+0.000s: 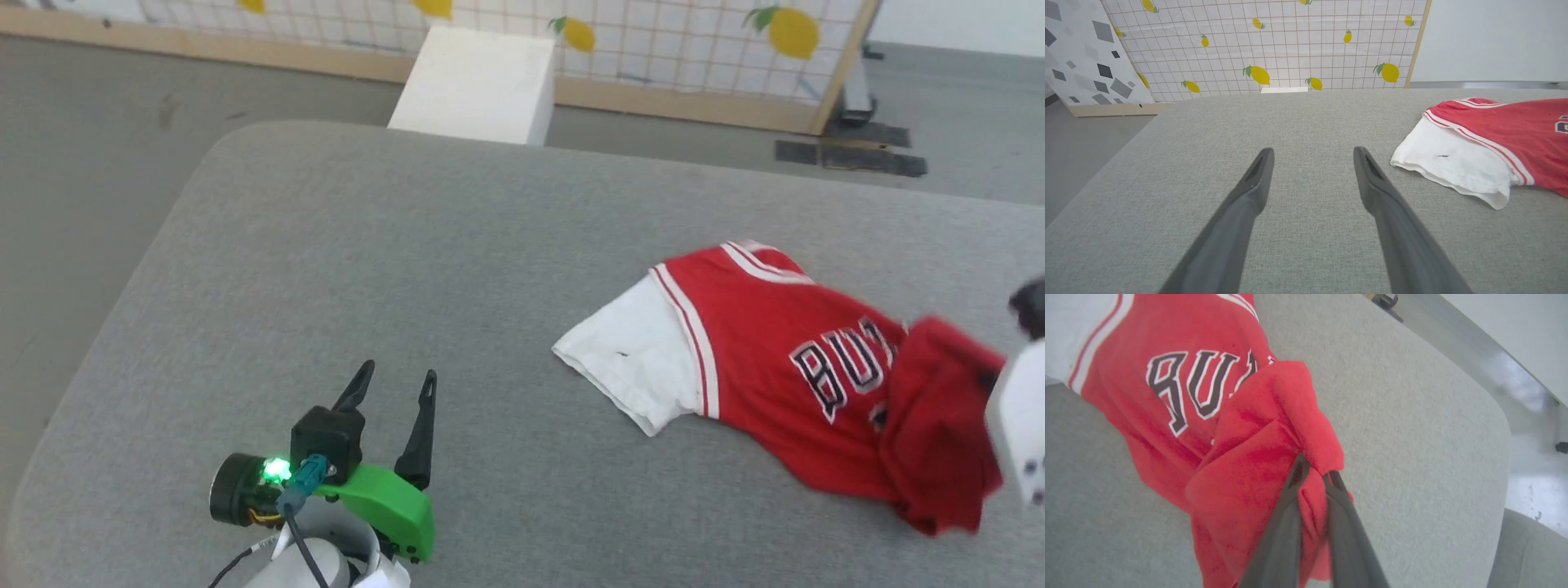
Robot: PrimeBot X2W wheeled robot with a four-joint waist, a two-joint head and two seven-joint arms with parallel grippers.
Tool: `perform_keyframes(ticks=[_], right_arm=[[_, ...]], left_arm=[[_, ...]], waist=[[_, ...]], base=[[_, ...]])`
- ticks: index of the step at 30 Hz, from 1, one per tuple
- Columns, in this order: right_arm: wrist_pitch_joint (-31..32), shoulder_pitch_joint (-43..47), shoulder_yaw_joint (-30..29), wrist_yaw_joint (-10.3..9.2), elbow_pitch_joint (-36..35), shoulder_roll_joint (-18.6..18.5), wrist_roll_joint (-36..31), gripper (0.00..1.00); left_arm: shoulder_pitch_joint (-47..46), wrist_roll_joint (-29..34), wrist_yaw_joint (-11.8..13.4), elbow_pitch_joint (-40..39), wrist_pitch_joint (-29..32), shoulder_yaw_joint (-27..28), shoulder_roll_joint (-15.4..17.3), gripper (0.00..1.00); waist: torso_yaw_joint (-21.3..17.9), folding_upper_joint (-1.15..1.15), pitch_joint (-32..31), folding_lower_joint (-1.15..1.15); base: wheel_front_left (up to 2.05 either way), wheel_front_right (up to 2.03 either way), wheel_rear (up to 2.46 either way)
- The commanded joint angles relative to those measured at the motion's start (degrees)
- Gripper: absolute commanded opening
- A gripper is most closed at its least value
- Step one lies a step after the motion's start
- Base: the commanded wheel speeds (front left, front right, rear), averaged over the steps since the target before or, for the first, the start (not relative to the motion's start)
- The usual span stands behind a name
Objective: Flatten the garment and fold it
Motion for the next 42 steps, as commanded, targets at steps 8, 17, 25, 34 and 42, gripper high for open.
perform_keyframes(ticks=[8, 17, 25, 34, 42], right_arm=[[6.18, 16.10, -1.80, -0.08, -8.83, 12.87, -7.05, 0.00], [2.12, 15.25, -1.45, -0.08, -7.66, 17.14, -7.43, 1.00], [-5.44, 10.40, -6.12, -0.08, -16.27, 18.66, -2.88, 1.00], [-27.99, 11.79, -6.74, -0.08, -17.10, 20.75, -3.71, 1.00], [-41.29, 12.89, -9.01, -0.08, -19.96, 24.30, -8.63, 1.00]], left_arm=[[-0.01, -0.41, -0.57, -1.08, 1.19, -0.37, 0.35, 1.00], [-0.99, -0.84, -0.98, -1.78, 2.50, -0.61, 0.78, 1.00], [-1.48, -2.24, -0.56, -3.29, 2.95, 0.60, 0.82, 1.00], [-4.47, -5.87, -1.46, -4.90, 10.05, 0.63, 0.46, 1.00], [-14.96, -9.59, -2.62, -5.00, 32.33, -2.63, 2.23, 1.00]], waist=[[-3.44, 0.00, -1.41, 0.00], [-4.23, 0.00, -1.02, 0.00], [-6.43, 0.00, -1.82, 0.00], [-9.35, 0.00, 0.93, 0.00], [-12.11, 0.00, 6.44, 0.00]], base=[[0.00, 0.00, 0.00], [0.00, 0.00, 0.00], [0.00, 0.00, 0.00], [0.00, 0.00, 0.00], [0.00, 0.00, 0.00]])
